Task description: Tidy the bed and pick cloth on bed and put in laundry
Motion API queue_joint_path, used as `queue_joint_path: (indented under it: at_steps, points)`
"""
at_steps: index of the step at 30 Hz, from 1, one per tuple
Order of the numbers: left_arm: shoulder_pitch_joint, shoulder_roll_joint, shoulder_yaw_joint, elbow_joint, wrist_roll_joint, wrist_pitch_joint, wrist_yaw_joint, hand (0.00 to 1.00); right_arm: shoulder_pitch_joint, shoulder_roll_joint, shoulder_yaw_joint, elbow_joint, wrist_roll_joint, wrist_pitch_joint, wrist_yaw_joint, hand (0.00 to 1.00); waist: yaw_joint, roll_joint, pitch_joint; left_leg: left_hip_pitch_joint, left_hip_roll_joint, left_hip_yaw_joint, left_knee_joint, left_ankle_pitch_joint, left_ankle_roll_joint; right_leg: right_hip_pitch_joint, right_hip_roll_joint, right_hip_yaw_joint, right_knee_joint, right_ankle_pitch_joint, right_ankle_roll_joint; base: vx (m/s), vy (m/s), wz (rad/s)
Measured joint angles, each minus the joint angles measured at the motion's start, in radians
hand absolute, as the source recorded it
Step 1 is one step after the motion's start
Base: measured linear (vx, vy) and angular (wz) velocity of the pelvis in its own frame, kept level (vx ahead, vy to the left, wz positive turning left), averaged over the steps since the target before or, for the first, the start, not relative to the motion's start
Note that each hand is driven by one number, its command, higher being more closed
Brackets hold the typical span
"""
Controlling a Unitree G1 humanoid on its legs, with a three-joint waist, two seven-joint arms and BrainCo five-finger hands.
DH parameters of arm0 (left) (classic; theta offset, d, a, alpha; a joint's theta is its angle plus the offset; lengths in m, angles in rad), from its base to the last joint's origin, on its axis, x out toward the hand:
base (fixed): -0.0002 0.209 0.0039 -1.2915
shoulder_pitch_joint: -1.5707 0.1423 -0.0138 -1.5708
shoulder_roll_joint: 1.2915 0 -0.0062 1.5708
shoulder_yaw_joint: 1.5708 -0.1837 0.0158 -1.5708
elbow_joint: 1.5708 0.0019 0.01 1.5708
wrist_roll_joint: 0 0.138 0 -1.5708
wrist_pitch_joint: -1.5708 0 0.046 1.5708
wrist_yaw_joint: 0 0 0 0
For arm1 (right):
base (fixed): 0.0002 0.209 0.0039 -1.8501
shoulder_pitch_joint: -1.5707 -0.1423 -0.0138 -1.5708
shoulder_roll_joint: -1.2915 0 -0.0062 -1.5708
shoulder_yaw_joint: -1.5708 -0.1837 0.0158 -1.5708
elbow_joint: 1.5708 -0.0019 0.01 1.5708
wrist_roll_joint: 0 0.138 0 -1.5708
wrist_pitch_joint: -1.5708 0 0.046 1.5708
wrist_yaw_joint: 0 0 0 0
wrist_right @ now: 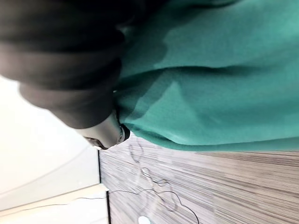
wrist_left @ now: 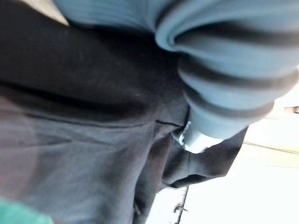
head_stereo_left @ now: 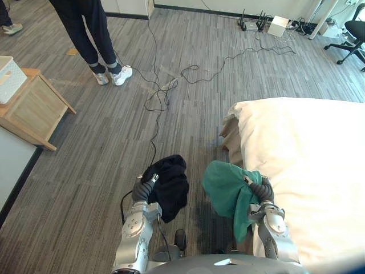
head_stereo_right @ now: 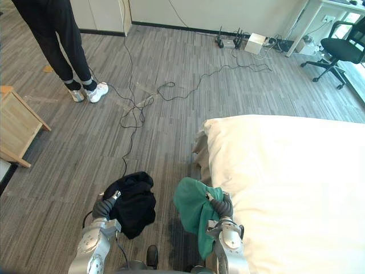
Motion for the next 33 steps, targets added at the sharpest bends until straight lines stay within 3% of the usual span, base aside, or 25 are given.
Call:
queue_joint_path:
  at_steps: [6, 7, 13, 24, 27, 30, 33]
  points:
    - [0.005, 0.007, -0.001, -0.002, 0.000, -0.003, -0.001, 1.00, 0.000, -0.001, -0.018, -0.010, 0.013, -0.002, 0.001, 1.00, -0.001, 0.004, -0.005, 0.002, 0.000, 0.006, -0.001, -0.001, -0.002, 0.006, 0.000, 0.000, -0.014, 0.000, 0.000, -0.02, -0.013, -0.03]
    - [0.026, -0.014, -0.009, 0.037, 0.002, -0.002, -0.002, 1.00, 0.002, 0.000, -0.017, 0.089, 0.016, -0.001, -0.001, 1.00, -0.038, 0.030, -0.069, -0.006, -0.003, 0.003, -0.007, 0.008, 0.010, 0.005, 0.002, 0.000, -0.028, 0.010, -0.016, 0.00, 0.000, 0.00]
    - [0.032, -0.011, -0.038, 0.040, 0.002, -0.003, 0.000, 1.00, 0.005, -0.001, -0.016, 0.114, 0.017, -0.010, -0.003, 1.00, -0.038, 0.030, -0.067, 0.004, -0.002, 0.014, -0.002, 0.010, 0.011, 0.012, 0.003, 0.008, -0.029, 0.010, -0.016, 0.00, 0.000, -0.03]
    - [0.039, -0.017, -0.191, 0.248, 0.004, -0.026, 0.089, 1.00, 0.060, -0.011, -0.005, 0.300, 0.019, -0.083, -0.049, 1.00, -0.051, 0.080, 0.022, 0.033, 0.013, -0.013, 0.003, 0.022, -0.016, 0.044, 0.017, 0.001, 0.003, 0.004, -0.030, -0.07, -0.025, 0.05]
    - [0.023, -0.014, -0.196, 0.250, 0.004, -0.030, 0.107, 1.00, 0.063, -0.037, 0.002, 0.296, 0.019, -0.108, -0.052, 1.00, -0.036, 0.082, 0.047, -0.061, 0.018, -0.040, 0.136, -0.036, -0.029, 0.020, 0.018, -0.022, 0.019, -0.022, -0.033, -0.08, -0.018, 0.32]
    - [0.022, -0.013, -0.193, 0.249, 0.003, -0.032, 0.115, 1.00, 0.067, -0.073, 0.016, 0.283, 0.019, -0.109, -0.059, 1.00, -0.021, 0.093, 0.063, -0.106, 0.046, 0.027, 0.227, -0.120, -0.040, 0.023, 0.019, -0.032, 0.020, -0.034, -0.042, -0.02, -0.023, 0.20]
    - [0.021, -0.013, -0.183, 0.249, 0.003, -0.037, 0.114, 1.00, 0.067, -0.086, 0.014, 0.255, 0.017, -0.109, -0.067, 1.00, -0.008, 0.102, 0.064, -0.109, 0.051, 0.068, 0.225, -0.109, -0.052, 0.015, 0.009, -0.031, 0.034, -0.052, -0.037, 0.09, -0.023, 0.12]
